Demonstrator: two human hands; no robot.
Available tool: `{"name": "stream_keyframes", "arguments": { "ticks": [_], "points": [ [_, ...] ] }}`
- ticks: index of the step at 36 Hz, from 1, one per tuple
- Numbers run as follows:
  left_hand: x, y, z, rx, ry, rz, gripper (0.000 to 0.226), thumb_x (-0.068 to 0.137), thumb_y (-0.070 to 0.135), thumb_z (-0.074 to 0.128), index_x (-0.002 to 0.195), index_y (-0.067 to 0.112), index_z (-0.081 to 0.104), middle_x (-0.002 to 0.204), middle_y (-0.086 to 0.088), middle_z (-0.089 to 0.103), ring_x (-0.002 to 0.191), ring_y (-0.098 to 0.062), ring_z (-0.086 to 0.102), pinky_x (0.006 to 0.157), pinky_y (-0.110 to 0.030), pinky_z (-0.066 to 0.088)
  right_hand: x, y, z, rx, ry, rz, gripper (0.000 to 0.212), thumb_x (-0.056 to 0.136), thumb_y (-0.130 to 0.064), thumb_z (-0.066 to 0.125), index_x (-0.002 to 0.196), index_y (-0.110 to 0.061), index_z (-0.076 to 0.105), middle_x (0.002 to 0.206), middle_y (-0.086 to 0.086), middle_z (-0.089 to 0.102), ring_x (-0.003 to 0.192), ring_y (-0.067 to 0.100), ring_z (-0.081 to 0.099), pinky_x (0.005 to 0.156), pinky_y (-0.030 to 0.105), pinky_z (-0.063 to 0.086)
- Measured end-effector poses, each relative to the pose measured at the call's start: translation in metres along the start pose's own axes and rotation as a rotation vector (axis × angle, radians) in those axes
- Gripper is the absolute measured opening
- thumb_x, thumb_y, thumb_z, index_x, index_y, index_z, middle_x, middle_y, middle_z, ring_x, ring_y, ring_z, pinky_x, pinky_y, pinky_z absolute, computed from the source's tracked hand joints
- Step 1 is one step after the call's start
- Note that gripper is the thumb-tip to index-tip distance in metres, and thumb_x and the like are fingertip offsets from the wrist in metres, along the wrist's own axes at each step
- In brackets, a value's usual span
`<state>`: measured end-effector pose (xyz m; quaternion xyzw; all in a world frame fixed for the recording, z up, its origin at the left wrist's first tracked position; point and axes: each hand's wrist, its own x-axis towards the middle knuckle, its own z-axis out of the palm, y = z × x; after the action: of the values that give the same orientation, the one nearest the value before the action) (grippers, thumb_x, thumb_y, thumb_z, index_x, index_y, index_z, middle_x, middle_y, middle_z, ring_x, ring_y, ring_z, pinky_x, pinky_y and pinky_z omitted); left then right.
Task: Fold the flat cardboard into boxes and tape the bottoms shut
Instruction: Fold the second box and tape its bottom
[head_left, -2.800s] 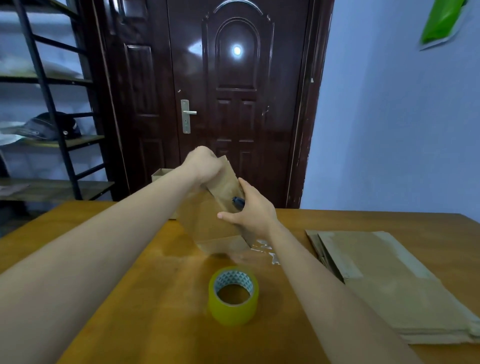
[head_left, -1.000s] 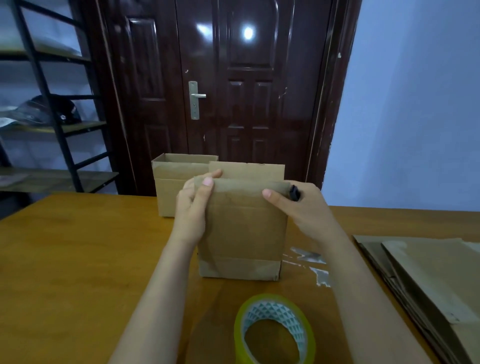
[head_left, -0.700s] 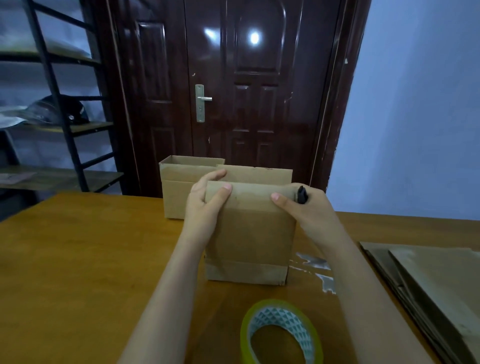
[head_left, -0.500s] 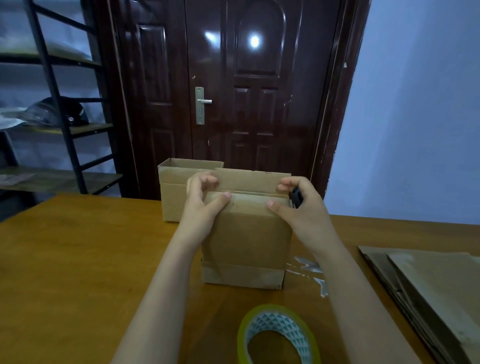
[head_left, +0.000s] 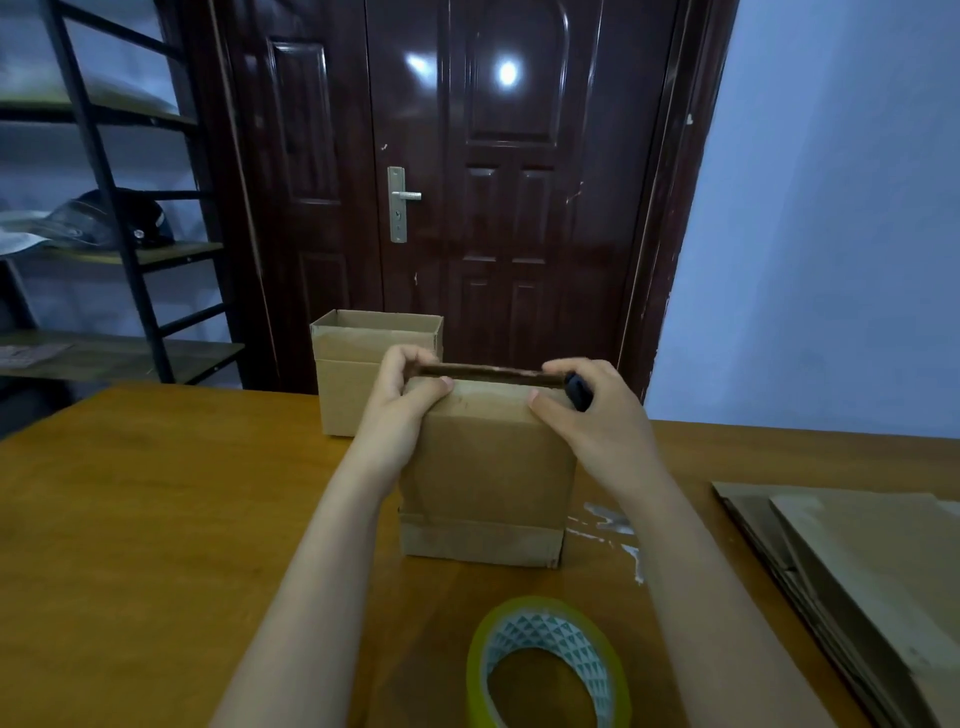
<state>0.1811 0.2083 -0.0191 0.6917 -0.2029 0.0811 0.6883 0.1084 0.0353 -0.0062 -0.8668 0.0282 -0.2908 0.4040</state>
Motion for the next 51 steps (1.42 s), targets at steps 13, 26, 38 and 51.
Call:
{"name": "stream_keyframes", "arguments": {
  "ticks": [13,26,38,51],
  "points": [
    [0.004,0.003,-0.002,0.025,-0.021,-0.041,0.018,0.089,0.01,0.054,0.072,0.01,0.059,0.125,0.003,0.058,0.111,-0.012,0.052,0.086,-0.03,0.039,-0.001,-0.007,-0.005,-0.102,-0.059,-0.007,0.029,0.091,-0.032,0.059,0.089,-0.004,0.068,0.102,-0.006,0.057,0.091,0.017,0.06,0.081,0.039,0.051],
    [0.004,0.017,0.004,0.122,-0.019,-0.102,0.019,0.089,0.011,0.057,0.088,-0.004,0.069,0.108,0.01,0.059,0.102,-0.008,0.05,0.087,-0.031,0.033,0.002,-0.001,0.004,0.011,0.015,0.054,0.022,0.095,-0.026,0.053,0.092,-0.01,0.068,0.102,-0.011,0.054,0.082,0.009,0.055,0.069,0.027,0.046],
    [-0.002,0.02,0.009,0.187,0.072,-0.076,0.025,0.09,0.011,0.057,0.088,-0.013,0.062,0.082,0.01,0.06,0.08,-0.001,0.052,0.067,-0.02,0.036,0.001,-0.002,0.003,-0.011,0.002,0.012,0.024,0.096,-0.026,0.053,0.098,-0.008,0.069,0.102,-0.009,0.054,0.079,0.008,0.053,0.072,0.028,0.048],
    [0.001,0.019,0.007,0.277,0.08,-0.077,0.028,0.09,0.015,0.057,0.089,-0.012,0.06,0.105,-0.024,0.063,0.08,-0.012,0.053,0.065,-0.022,0.038,0.002,0.003,0.006,0.014,-0.008,0.013,0.019,0.097,-0.028,0.051,0.097,-0.016,0.067,0.105,-0.012,0.054,0.075,0.002,0.051,0.068,0.021,0.045]
  ]
}}
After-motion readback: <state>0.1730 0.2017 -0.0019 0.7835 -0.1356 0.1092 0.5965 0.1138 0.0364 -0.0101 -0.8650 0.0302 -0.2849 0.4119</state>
